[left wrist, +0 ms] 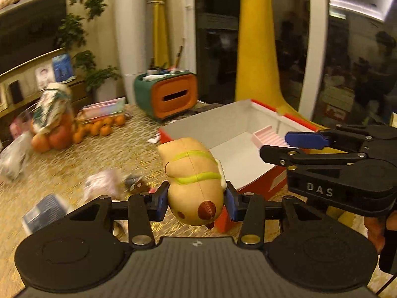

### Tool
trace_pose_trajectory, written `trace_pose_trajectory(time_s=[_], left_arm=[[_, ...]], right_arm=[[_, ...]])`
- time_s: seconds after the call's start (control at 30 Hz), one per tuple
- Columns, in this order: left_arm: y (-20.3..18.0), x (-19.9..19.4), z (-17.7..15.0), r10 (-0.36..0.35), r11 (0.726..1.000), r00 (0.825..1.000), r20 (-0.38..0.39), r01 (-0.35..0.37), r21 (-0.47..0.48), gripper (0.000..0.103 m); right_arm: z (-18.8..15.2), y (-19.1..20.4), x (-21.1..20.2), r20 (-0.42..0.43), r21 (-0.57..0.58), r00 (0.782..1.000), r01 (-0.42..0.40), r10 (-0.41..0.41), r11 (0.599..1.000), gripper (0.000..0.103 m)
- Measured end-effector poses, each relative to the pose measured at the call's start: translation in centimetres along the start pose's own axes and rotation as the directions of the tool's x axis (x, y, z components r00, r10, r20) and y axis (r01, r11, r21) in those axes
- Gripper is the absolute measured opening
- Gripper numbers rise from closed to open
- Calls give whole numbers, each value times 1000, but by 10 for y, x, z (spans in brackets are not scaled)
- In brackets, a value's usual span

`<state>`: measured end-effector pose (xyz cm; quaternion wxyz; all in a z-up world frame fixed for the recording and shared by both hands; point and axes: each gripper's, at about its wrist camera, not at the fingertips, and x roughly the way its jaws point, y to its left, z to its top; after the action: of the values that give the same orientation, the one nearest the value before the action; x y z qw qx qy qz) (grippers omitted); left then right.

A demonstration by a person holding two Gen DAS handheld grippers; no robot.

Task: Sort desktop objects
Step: 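Carry bread toy and sticky pad with both tools over the red shoebox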

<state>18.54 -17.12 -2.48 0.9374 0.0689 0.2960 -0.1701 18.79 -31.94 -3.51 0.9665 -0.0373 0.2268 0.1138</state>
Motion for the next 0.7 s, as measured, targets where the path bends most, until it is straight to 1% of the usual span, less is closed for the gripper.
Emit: trace_pose_trajectory(time_s=[0.23,0.33,0.47,0.6,0.7], left_arm=[[-16,40,33,-54,996,997,-61,58,66,44],[-20,59,46,-78,992,993,-93,86,87,44],[-27,89,59,-90,986,986,-139,108,124,44],[-34,120,67,-99,980,976,-193,129,148,44],[-36,146,71,-124,978,961,-246,161,135,44]], right_arm=[[10,-25,19,-20,-19,1000,24,-25,1000,39],[13,-39,32,-42,-7,998,35,-36,999,39],[15,-57,54,-76,3,996,41,-41,999,39],[16,-72,71,-103,-26,993,61,-64,998,39],[17,-83,87,-137,-43,987,79,-85,996,39]])
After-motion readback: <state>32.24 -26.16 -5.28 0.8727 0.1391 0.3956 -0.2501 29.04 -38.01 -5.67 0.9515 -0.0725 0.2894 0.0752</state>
